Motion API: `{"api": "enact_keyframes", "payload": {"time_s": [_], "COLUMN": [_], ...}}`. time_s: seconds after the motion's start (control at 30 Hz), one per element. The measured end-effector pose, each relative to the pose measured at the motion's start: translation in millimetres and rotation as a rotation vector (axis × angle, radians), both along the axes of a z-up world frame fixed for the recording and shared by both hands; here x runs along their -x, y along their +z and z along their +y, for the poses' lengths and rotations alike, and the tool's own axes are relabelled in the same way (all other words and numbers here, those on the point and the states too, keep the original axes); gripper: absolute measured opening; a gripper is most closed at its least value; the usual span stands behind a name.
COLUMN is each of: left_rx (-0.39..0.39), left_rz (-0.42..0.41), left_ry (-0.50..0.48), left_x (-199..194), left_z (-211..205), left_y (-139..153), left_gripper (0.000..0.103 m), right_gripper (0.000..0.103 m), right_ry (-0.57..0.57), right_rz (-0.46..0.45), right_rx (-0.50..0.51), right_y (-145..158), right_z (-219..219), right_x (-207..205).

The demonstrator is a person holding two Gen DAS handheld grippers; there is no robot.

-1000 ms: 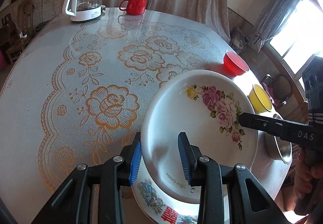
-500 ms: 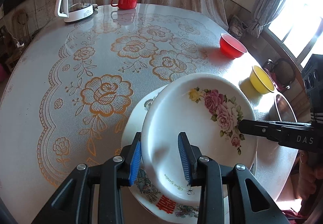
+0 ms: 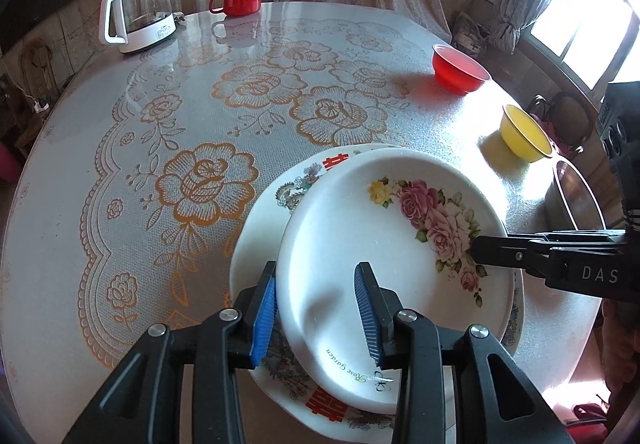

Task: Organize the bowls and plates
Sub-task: 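Lower the rose-patterned plate onto the red-lettered plate with the right gripper, then open the right gripper and withdraw it from the plate stack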

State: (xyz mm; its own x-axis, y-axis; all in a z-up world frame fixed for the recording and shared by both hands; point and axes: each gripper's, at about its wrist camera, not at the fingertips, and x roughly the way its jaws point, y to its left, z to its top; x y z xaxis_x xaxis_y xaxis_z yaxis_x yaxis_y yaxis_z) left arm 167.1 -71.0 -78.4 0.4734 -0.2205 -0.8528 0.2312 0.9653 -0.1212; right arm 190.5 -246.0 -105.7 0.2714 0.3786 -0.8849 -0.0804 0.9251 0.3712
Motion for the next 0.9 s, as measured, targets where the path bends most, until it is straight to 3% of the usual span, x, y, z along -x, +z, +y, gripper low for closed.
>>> {"api": "enact_keyframes", "payload": {"time_s": [0.3, 0.37, 0.73, 0.9], "left_rx": [-0.038, -0.047, -0.030, -0.013], "left_rz": [-0.009, -0.006, 0.001, 0.000], "left_ry": [-0.019, -0.026, -0.021, -0.012], "left_x": [0.9, 0.7, 3.3, 3.6], "left_z": [-5.6, -6.6, -2.9, 0.9], "left_y": [-0.3, -0.1, 3.5, 5.9], "left_gripper": [0.045, 0.046, 0.058, 0.058], "right_gripper": [0.014, 0.019, 0.024, 0.024], "right_ry": [-0.004, 0.006, 0.021, 0.008], "right_rz": [0.004, 0.001, -0.049, -0.050], "right_rx": [0.014, 0.027, 0.108, 0.078], "right_y": [0.4, 2.0, 12.9, 16.5], "right_z": [2.4, 5.2, 7.5, 3.7], "right_x": [-1.6, -1.6, 2.8, 5.5]}}
